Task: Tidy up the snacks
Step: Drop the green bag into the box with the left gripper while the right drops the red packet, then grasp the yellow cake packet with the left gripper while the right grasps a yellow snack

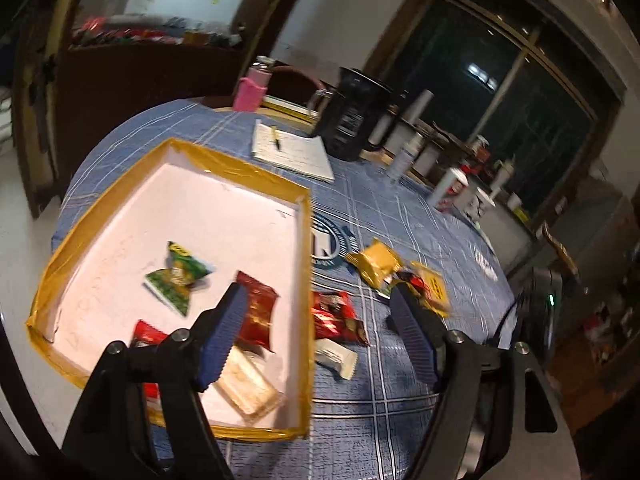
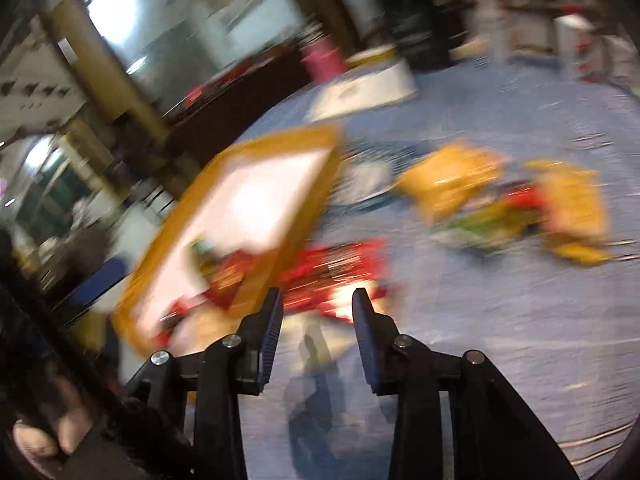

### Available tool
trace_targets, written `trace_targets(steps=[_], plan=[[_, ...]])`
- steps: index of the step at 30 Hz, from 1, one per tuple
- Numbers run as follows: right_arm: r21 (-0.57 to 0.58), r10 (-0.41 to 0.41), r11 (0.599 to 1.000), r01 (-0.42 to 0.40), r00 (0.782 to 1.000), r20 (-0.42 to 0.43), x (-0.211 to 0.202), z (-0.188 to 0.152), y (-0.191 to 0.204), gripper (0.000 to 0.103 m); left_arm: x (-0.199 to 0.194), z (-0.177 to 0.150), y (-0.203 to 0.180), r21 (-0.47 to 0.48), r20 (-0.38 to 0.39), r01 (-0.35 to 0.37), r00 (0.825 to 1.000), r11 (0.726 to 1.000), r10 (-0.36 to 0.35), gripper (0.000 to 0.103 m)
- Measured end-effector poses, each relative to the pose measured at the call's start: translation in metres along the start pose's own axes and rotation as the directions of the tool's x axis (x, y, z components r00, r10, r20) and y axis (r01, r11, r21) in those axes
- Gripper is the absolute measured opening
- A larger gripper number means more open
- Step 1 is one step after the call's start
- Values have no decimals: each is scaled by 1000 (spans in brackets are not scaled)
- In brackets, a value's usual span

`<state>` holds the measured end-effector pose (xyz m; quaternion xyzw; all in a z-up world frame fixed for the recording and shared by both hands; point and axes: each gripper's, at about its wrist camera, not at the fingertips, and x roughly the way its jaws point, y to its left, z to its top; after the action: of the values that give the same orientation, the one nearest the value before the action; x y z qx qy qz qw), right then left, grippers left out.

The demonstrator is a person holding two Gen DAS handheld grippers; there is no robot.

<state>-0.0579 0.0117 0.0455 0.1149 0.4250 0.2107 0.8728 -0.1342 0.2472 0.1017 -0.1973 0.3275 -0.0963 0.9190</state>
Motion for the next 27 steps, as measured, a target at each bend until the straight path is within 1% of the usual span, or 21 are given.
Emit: trace_targets(steps=[2, 5, 7, 10, 12, 15, 18, 22, 23, 24, 25, 26, 27], plan=[[79, -44, 996, 43, 999, 9, -7, 4, -38, 37, 9, -5, -14, 42, -22, 18, 1000, 999, -17, 75], [135, -75, 988, 72, 997, 18, -14, 8, -73, 38, 29, -15, -39, 112, -75, 56, 996, 992, -48, 75], [138, -84, 987, 80, 996, 24, -18, 13, -80, 38, 44, -20, -54, 153, -113, 72, 992, 986, -55, 75], [114, -88, 990, 85, 996, 25, -19, 22, -84, 38, 63, -26, -67, 162, -165, 81, 985, 983, -54, 75], [96, -96, 991, 93, 995, 21, -11, 32, -84, 41, 68, -30, -69, 156, -185, 83, 981, 984, -53, 75], [84, -91, 992, 90, 996, 2, 4, 50, -81, 46, 67, -33, -70, 162, -192, 80, 980, 984, -48, 75], [58, -121, 991, 122, 992, -23, 25, 68, -69, 48, 65, -35, -69, 162, -194, 82, 980, 983, -49, 75], [49, -157, 986, 160, 986, -54, 56, 94, -49, 49, 65, -37, -67, 161, -207, 88, 977, 983, -53, 75], [36, -175, 983, 177, 983, -52, 64, 100, -43, 49, 64, -38, -67, 160, -208, 90, 977, 983, -55, 75], [14, -199, 980, 200, 978, -57, 72, 105, -36, 53, 64, -38, -67, 157, -209, 94, 976, 983, -60, 75], [-19, -234, 972, 233, 970, -72, 83, 110, -29, 55, 64, -38, -67, 155, -208, 94, 976, 983, -61, 75], [-45, -264, 964, 261, 960, -90, 93, 111, -25, 55, 63, -37, -67, 152, -207, 95, 976, 984, -63, 75], [-79, -304, 952, 296, 945, -121, 104, 110, -21, 55, 62, -38, -67, 149, -205, 98, 977, 984, -66, 75]])
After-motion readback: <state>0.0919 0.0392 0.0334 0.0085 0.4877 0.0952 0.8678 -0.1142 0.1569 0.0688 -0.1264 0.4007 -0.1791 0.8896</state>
